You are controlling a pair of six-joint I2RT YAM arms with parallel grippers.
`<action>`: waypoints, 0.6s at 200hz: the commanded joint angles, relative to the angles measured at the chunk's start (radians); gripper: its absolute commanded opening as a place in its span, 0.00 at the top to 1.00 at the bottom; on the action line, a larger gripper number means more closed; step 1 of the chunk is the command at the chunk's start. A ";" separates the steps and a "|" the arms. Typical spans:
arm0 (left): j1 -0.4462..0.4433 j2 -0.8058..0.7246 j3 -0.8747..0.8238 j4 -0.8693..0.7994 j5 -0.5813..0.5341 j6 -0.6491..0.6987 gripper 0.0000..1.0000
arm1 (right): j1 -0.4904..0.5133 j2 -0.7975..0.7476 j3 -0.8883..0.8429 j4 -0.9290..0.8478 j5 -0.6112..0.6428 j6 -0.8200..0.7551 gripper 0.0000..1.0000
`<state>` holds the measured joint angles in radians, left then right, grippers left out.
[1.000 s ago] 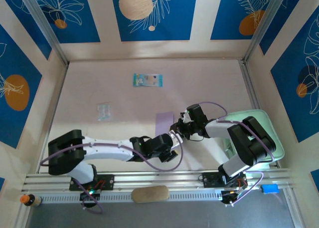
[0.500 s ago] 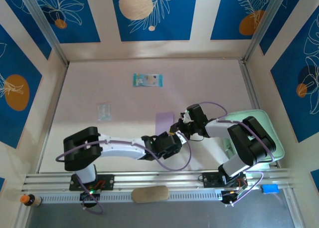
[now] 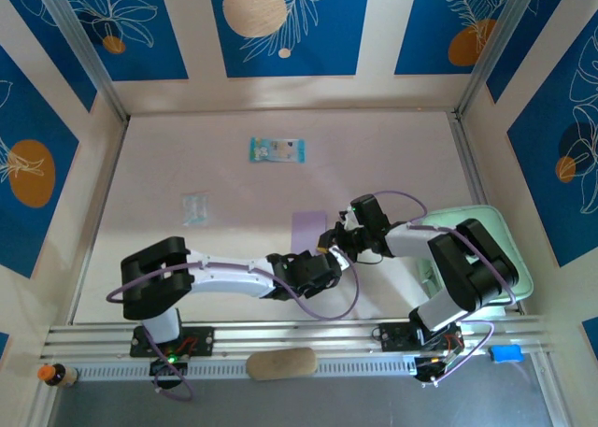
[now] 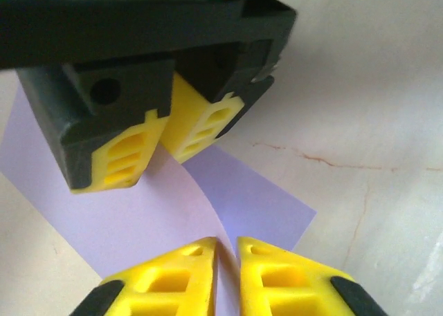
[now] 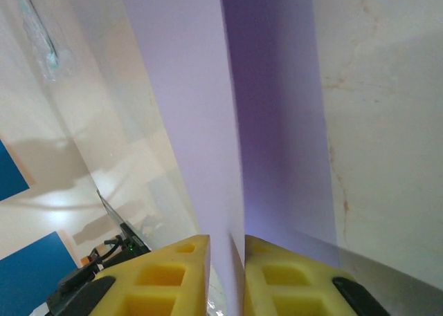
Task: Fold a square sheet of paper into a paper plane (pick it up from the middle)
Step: Fold the triangle a second time at the center of the table.
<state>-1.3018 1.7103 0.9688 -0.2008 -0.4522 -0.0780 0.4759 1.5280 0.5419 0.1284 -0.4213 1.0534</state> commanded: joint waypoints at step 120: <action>0.302 -0.067 -0.045 0.205 0.778 -0.369 1.00 | -0.095 -0.617 -0.174 -0.372 0.186 -0.020 0.69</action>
<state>-1.0142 1.6207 0.9333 -0.0704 0.1791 -0.3595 0.3790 0.9730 0.4179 -0.1864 -0.2348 1.0283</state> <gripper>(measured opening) 0.041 0.335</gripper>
